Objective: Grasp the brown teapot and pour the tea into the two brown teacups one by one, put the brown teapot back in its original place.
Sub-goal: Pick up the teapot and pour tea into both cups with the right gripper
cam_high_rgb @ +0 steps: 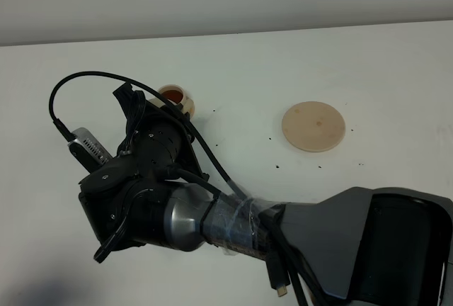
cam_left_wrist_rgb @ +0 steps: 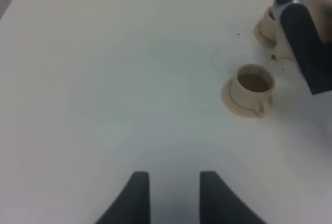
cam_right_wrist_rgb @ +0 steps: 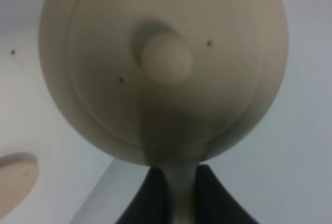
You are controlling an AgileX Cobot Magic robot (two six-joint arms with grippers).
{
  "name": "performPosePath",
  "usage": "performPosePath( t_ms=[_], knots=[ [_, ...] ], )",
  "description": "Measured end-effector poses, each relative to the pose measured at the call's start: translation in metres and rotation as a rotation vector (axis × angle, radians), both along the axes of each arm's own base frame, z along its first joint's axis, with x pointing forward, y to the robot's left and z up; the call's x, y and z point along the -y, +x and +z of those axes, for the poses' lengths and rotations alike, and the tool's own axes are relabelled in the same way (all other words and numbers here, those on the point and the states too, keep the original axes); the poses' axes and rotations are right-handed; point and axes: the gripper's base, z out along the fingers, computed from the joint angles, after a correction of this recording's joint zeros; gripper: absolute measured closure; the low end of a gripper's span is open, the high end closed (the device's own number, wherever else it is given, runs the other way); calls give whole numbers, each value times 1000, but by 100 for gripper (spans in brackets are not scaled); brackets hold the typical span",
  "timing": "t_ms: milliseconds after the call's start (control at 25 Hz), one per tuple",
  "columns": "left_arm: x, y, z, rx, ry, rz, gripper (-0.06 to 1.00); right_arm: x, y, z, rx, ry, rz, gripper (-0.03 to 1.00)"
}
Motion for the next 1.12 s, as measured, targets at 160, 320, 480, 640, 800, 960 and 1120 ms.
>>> performPosePath(
  t_ms=[160,320,480,640,800,960,1120],
  knots=[
    [0,0,0,0,0,0,66,0,0,0,1,0,0,84],
    [0,0,0,0,0,0,66,0,0,0,1,0,0,84],
    [0,0,0,0,0,0,66,0,0,0,0,1,3,84],
    [0,0,0,0,0,0,66,-1,0,0,-1,3,7,84],
    [0,0,0,0,0,0,66,-1,-1,-1,-17,18,-2,84],
    [0,0,0,0,0,0,66,0,-2,-4,-53,51,-29,84],
    [0,0,0,0,0,0,66,1,-3,-5,-75,97,-69,84]
  ],
)
